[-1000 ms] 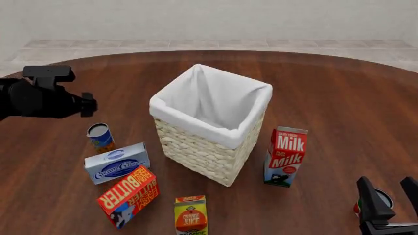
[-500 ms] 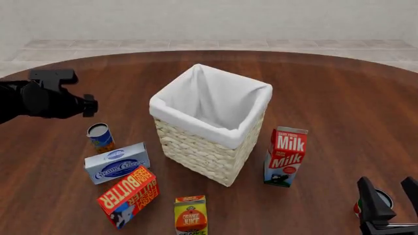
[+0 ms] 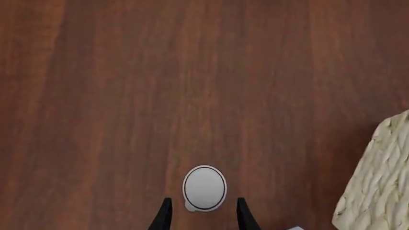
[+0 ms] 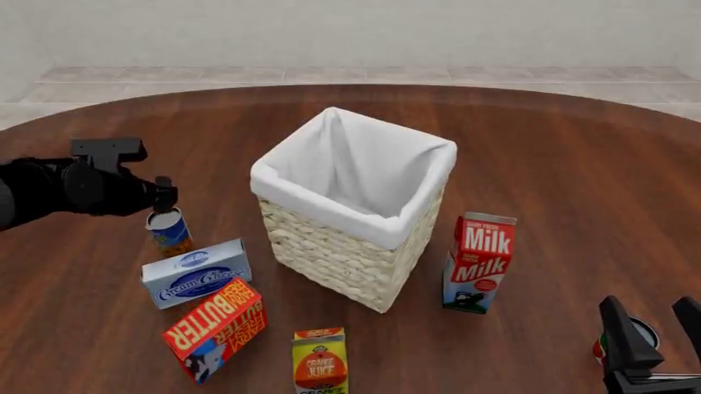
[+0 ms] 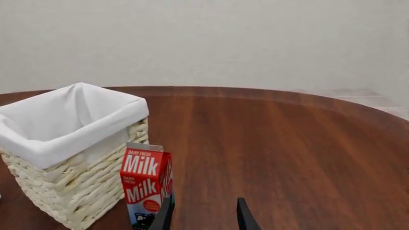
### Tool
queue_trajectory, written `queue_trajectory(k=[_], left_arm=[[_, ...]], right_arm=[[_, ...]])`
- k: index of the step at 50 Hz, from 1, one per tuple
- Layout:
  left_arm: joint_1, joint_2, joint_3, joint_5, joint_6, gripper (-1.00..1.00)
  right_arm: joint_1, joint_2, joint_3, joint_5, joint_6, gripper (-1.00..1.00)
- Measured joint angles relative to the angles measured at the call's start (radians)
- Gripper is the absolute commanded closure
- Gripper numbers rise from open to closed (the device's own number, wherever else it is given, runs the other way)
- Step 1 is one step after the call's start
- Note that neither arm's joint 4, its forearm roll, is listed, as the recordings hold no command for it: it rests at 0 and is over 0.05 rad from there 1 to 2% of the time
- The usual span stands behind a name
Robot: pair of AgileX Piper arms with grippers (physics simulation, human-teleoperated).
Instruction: Pick up the alphabet soup and the tomato sauce, and put them in the basket.
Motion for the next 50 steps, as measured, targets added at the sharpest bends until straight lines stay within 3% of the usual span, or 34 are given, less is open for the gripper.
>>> queue_trajectory(k=[50], left_arm=[[0.005,0.140,0.040,-0.126,-0.013,-1.00]], right_arm=[[0.000,-0.009,0.001,0.013,0.002,-1.00]])
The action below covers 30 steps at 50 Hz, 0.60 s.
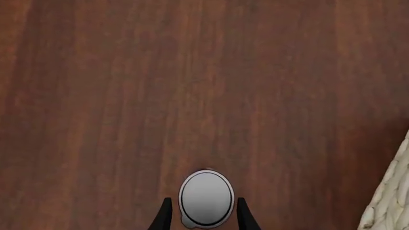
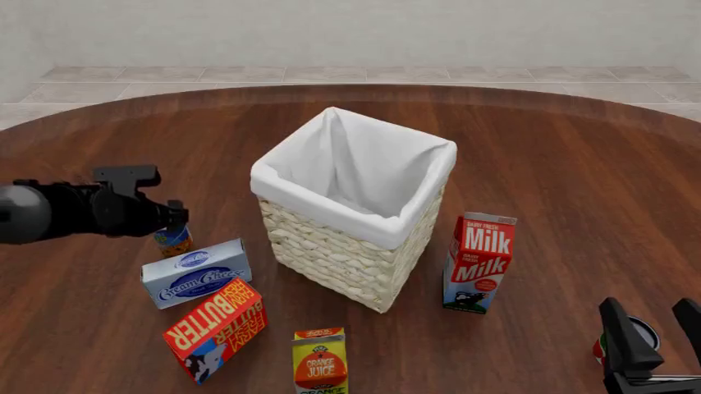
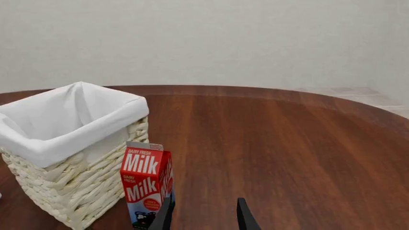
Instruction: Pick up the alphabet soup and the tomato sauce, and put them in the basket.
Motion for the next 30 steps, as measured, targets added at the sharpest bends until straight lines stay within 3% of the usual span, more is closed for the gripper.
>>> queue_trajectory(k=[30], left_arm=[[0.003,0.065,0.004,-0.045,0.002,-1.00]], right_arm=[[-0.001,0.008,0.000,-0.007,0.000,-1.00]])
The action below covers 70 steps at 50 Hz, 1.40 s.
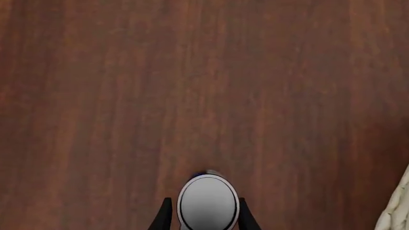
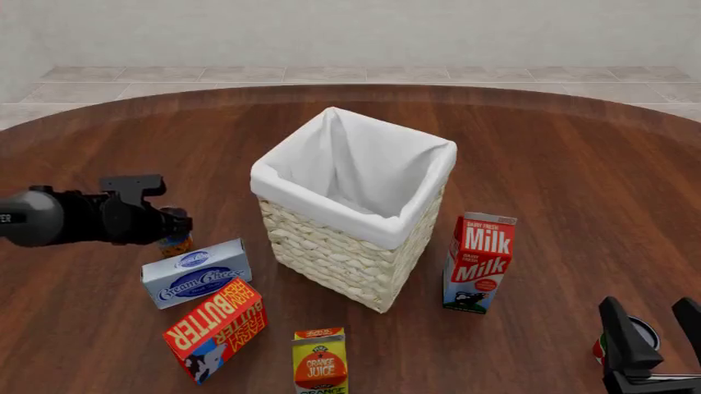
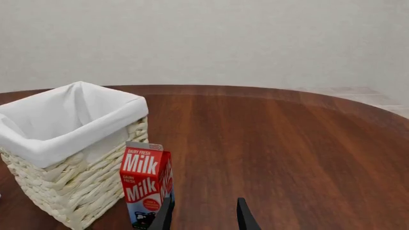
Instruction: Pick up the alphabet soup and the tomato sauce, and put them in the basket.
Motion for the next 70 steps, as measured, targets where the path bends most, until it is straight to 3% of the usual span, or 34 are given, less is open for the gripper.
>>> queue_trajectory(k=[1,33,70], left_arm=[[-0.001,0.001,0.001,-0.001,-0.001,1.00],[-0.004,-0.039,-0.018,0.048,0.002,1.00],[-0.099,-0.289,-0.067,0.215,0.007,1.00]], right_arm=[[0.000,0.000,0.000,0.000,0.000,-1.00],[-0.001,-0.006,0.000,0.002,0.002,-1.00],[0.003,0.006,-0.001,-0.013,-0.009,-1.00]])
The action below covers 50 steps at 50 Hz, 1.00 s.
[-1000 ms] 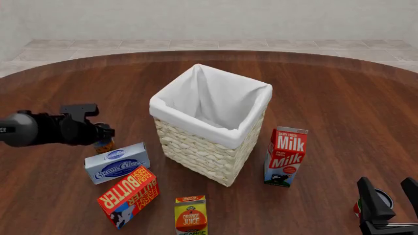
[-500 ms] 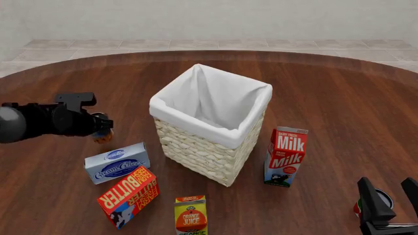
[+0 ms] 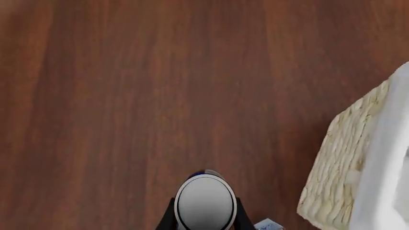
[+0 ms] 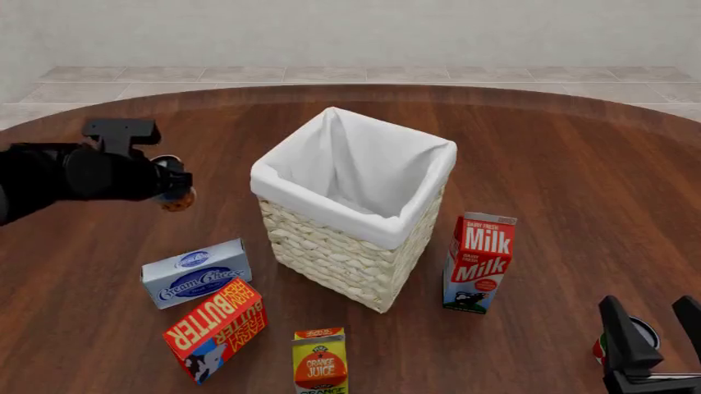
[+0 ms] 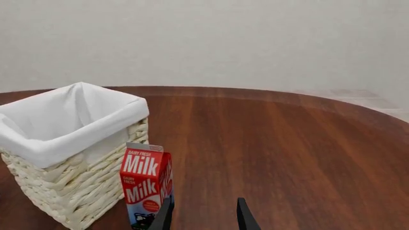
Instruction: Pick up the alphabet soup and the tomato sauce, and put them in the basket.
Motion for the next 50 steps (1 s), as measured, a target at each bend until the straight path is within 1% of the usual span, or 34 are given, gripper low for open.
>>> queue_trajectory(k=[11,25,35,50], left_arm=[[-0.031,-0.048,-0.056,0.064,0.019,1.00],[-0.105,-0.120,-0.150,0.167,0.043,1.00],[-0.158,-0.143,-0.241,0.235,0.063,1.00],[-0.247,-0.139,-0.373,0.315,0.092,1.00]], right_arm=[[0.001,-0.006,0.000,0.006,0.003,-1.00],[0.002,-0.013,0.000,0.014,0.001,-1.00],[0.001,-0.015,0.000,0.015,0.000,-1.00],[0.000,-0.012,-0.001,0.011,0.000,-1.00]])
